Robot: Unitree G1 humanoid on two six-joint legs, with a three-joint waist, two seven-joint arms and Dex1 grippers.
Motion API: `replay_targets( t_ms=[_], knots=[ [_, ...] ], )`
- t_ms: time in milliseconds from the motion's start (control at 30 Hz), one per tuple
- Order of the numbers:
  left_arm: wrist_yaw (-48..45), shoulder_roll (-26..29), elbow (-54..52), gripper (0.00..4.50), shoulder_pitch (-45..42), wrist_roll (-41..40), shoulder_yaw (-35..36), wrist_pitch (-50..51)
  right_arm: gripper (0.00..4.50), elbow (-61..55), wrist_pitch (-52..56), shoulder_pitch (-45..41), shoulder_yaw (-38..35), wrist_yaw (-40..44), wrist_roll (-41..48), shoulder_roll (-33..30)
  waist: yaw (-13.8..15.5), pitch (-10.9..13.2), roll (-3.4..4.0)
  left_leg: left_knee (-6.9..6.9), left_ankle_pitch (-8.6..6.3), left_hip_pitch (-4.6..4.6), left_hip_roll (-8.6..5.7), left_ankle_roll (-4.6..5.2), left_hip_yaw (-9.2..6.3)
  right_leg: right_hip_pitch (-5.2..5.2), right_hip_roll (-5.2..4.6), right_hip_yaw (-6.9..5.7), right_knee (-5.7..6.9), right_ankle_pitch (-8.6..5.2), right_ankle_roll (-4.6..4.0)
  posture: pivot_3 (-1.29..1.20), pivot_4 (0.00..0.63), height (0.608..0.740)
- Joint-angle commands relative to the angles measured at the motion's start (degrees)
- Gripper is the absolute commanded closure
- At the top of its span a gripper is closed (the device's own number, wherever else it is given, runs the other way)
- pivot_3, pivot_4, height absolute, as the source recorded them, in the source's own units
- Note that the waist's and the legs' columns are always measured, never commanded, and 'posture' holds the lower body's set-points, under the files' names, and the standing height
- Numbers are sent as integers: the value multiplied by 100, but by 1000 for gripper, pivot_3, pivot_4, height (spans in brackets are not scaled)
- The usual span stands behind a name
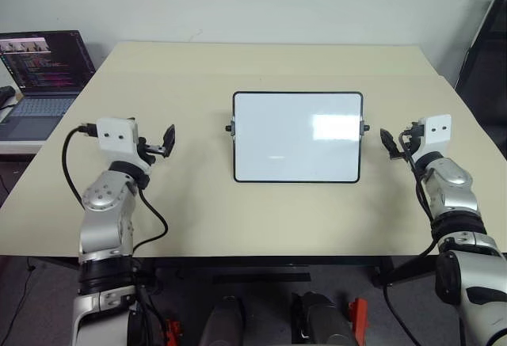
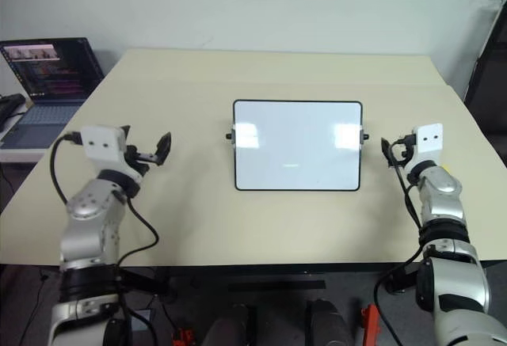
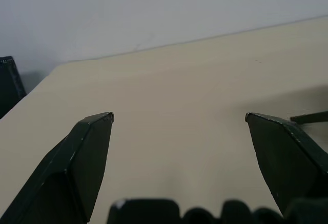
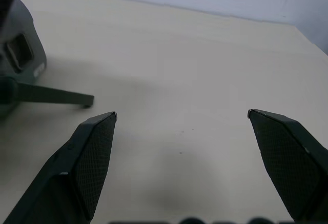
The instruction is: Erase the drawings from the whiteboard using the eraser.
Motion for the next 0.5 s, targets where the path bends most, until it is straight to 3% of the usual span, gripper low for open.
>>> replay_targets(
  t_ms=[33, 267, 500],
  knots=[
    [167, -371, 445, 0, 52, 78, -195, -772, 9, 47, -143, 162, -127, -4, 210, 223, -2, 0, 0, 0, 0, 0, 0, 0, 0, 0, 0, 0, 1, 0, 0, 0, 150, 740],
    [587, -838, 1289, 0, -25, 280, -405, -1465, 9, -85, -339, 458, -154, -342, 280, 604, -11, -1, -2, 1, 0, 0, 0, 0, 1, -1, 1, 2, 4, 2, -1, 0, 150, 740],
    [810, -796, 2074, 0, -384, 347, -424, -1798, 9, -399, -353, 494, -251, -725, 387, 877, -13, -1, -2, 1, 0, 5, 0, 0, 2, 0, 3, 3, 11, 2, -1, 0, 150, 740]
  ],
)
